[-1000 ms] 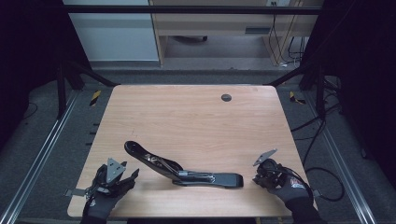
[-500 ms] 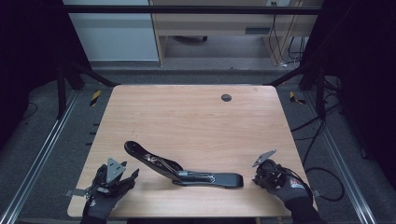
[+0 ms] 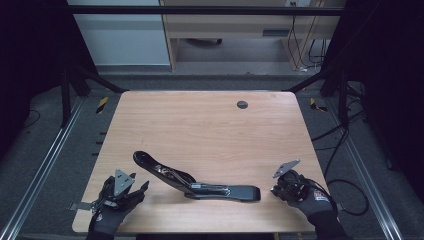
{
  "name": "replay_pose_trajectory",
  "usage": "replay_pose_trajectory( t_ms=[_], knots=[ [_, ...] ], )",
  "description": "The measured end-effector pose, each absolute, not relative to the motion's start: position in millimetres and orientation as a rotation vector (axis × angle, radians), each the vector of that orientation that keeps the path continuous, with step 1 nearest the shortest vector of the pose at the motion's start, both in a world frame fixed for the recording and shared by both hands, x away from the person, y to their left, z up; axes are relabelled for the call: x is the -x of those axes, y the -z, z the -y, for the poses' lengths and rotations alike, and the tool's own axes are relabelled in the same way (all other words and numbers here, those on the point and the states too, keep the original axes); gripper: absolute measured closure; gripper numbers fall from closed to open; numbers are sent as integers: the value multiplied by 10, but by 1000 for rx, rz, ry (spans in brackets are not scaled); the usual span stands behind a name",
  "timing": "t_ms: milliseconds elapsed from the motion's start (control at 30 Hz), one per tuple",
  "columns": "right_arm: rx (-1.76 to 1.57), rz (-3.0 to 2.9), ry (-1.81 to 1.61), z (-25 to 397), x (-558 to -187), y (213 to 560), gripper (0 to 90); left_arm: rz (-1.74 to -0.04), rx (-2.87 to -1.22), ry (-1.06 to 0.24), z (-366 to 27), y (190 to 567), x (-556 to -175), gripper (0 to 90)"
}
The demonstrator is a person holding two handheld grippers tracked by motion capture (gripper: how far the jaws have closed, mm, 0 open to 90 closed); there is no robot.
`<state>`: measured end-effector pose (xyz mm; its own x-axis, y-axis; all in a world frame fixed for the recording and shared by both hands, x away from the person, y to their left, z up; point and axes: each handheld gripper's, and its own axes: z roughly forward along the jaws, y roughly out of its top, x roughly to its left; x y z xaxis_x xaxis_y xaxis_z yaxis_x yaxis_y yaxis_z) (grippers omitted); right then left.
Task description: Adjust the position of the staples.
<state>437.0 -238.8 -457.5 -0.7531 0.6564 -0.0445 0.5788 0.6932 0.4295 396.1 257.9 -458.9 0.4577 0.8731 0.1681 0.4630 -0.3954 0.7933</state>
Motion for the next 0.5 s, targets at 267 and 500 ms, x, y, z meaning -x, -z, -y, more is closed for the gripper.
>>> replay_pose_trajectory(
  t_ms=[267, 500],
  knots=[
    [-900, -2696, -685, 2370, -4347, 4409, 784, -1111, -2027, -772, -2577, 4589, -3962, 449],
    [-767, -2693, -786, 2229, -4368, 4221, 784, -1111, -2025, -767, -2585, 4587, -3957, 448]
  ],
)
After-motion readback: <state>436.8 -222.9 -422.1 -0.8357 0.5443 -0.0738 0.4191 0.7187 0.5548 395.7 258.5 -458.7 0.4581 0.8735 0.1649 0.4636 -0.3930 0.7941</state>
